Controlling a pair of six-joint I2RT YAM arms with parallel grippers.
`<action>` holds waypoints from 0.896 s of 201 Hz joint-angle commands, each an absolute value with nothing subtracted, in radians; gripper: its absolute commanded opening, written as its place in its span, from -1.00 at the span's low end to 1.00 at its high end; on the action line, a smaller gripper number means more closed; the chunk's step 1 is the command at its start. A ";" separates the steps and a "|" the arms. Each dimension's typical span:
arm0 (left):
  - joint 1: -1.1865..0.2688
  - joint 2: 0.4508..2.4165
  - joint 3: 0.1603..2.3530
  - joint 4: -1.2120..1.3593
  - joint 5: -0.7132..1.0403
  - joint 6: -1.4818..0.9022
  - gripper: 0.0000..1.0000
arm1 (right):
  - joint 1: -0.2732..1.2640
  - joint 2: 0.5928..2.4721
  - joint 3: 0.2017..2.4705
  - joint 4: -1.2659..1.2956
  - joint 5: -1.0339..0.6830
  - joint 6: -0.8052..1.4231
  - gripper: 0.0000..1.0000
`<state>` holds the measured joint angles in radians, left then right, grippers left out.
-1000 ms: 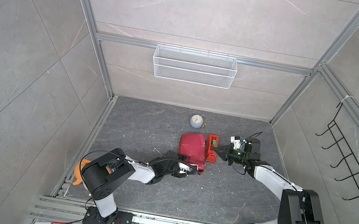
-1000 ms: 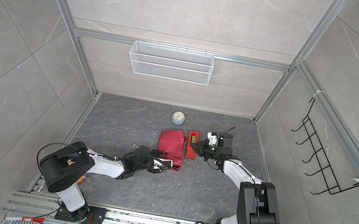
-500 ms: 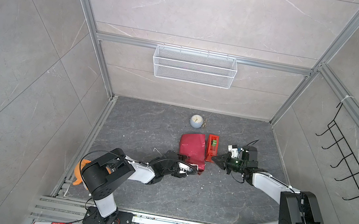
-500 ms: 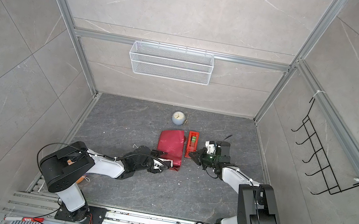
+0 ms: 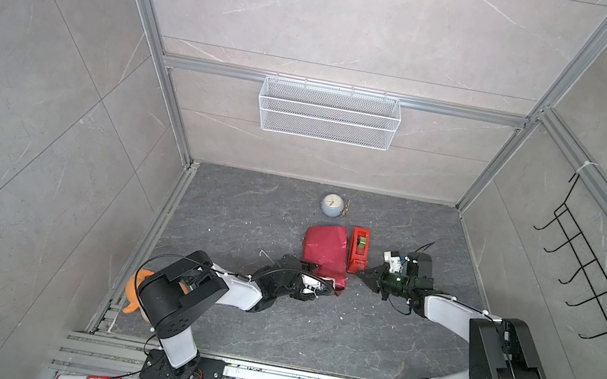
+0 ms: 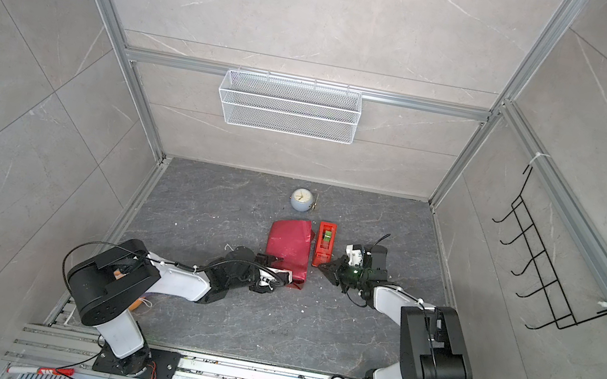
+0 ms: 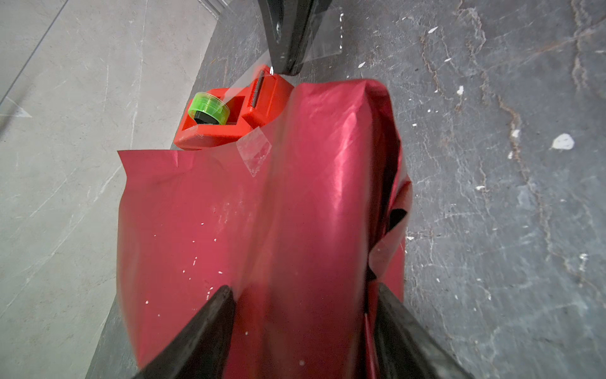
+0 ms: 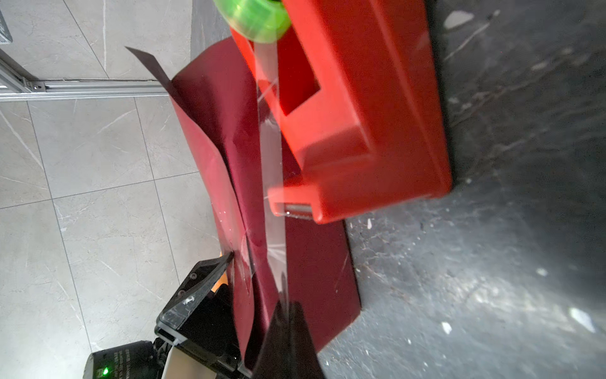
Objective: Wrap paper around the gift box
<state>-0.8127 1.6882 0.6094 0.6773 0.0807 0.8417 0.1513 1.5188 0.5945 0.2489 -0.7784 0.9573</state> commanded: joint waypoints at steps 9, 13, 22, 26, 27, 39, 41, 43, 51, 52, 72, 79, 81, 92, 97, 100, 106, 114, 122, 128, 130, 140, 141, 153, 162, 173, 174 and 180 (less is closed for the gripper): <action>-0.797 1.726 0.607 0.580 0.054 0.816 0.34 | 0.158 1.548 0.578 0.267 -0.780 0.950 -1.00; -0.797 1.726 0.606 0.580 0.054 0.816 0.34 | 0.158 1.550 0.578 0.267 -0.781 0.950 -1.00; -0.797 1.726 0.606 0.580 0.054 0.816 0.34 | 0.159 1.553 0.578 0.266 -0.779 0.947 -1.00; -0.797 1.726 0.605 0.580 0.053 0.816 0.34 | 0.158 1.555 0.580 0.267 -0.778 0.947 -1.00; -0.797 1.727 0.605 0.580 0.053 0.816 0.34 | 0.158 1.555 0.580 0.266 -0.778 0.946 -1.00; -0.796 1.727 0.605 0.580 0.052 0.816 0.34 | 0.158 1.560 0.579 0.269 -0.778 0.946 -1.00; -0.797 1.726 0.605 0.580 0.052 0.816 0.34 | 0.158 1.561 0.579 0.270 -0.778 0.946 -1.00; -0.796 1.727 0.604 0.580 0.052 0.815 0.34 | 0.158 1.561 0.577 0.271 -0.779 0.946 -1.00; -0.796 1.726 0.606 0.580 0.051 0.816 0.34 | 0.159 1.563 0.574 0.275 -0.780 0.949 -1.00; -0.796 1.726 0.606 0.580 0.051 0.816 0.34 | 0.159 1.563 0.574 0.276 -0.779 0.949 -1.00; -0.796 1.728 0.607 0.580 0.051 0.816 0.34 | 0.160 1.557 0.571 0.272 -0.777 0.948 -1.00; -0.797 1.728 0.608 0.580 0.051 0.816 0.34 | 0.161 1.557 0.571 0.268 -0.775 0.947 -1.00; -0.796 1.727 0.609 0.580 0.052 0.816 0.34 | 0.161 1.558 0.571 0.268 -0.775 0.946 -1.00; -0.796 1.729 0.607 0.580 0.052 0.816 0.34 | 0.161 1.564 0.569 0.269 -0.772 0.944 -1.00; -0.797 1.728 0.607 0.580 0.052 0.816 0.34 | 0.161 1.569 0.568 0.271 -0.771 0.943 -1.00; -0.797 1.727 0.606 0.580 0.052 0.816 0.34 | 0.161 1.571 0.567 0.273 -0.770 0.942 -1.00; -0.797 1.727 0.606 0.580 0.052 0.816 0.34 | 0.161 1.577 0.566 0.276 -0.770 0.941 -1.00; -0.796 1.726 0.606 0.580 0.052 0.816 0.34 | 0.161 1.585 0.565 0.277 -0.768 0.937 -1.00; -0.797 1.726 0.606 0.580 0.052 0.815 0.34 | 0.161 1.593 0.565 0.278 -0.764 0.933 -1.00; -0.797 1.726 0.606 0.580 0.052 0.814 0.34 | 0.161 1.602 0.566 0.277 -0.761 0.930 -1.00; -0.797 1.726 0.607 0.580 0.052 0.815 0.34 | 0.161 1.603 0.566 0.277 -0.760 0.929 -1.00; -0.796 1.727 0.606 0.581 0.052 0.815 0.34 | 0.161 1.615 0.569 0.274 -0.754 0.920 -1.00; -0.796 1.727 0.606 0.580 0.053 0.815 0.34 | 0.161 1.617 0.569 0.273 -0.753 0.919 -1.00; -0.798 1.726 0.607 0.580 0.052 0.814 0.34 | 0.161 1.632 0.574 0.262 -0.741 0.905 -1.00; -0.797 1.725 0.606 0.579 0.053 0.815 0.34 | 0.160 1.646 0.576 0.262 -0.738 0.898 -1.00; -0.796 1.725 0.605 0.580 0.053 0.815 0.34 | 0.158 1.663 0.581 0.256 -0.728 0.887 -1.00; -0.796 1.725 0.604 0.580 0.054 0.815 0.34 | 0.158 1.664 0.581 0.255 -0.727 0.886 -1.00; -0.797 1.725 0.607 0.579 0.054 0.815 0.34 | 0.157 1.672 0.585 0.252 -0.723 0.880 -1.00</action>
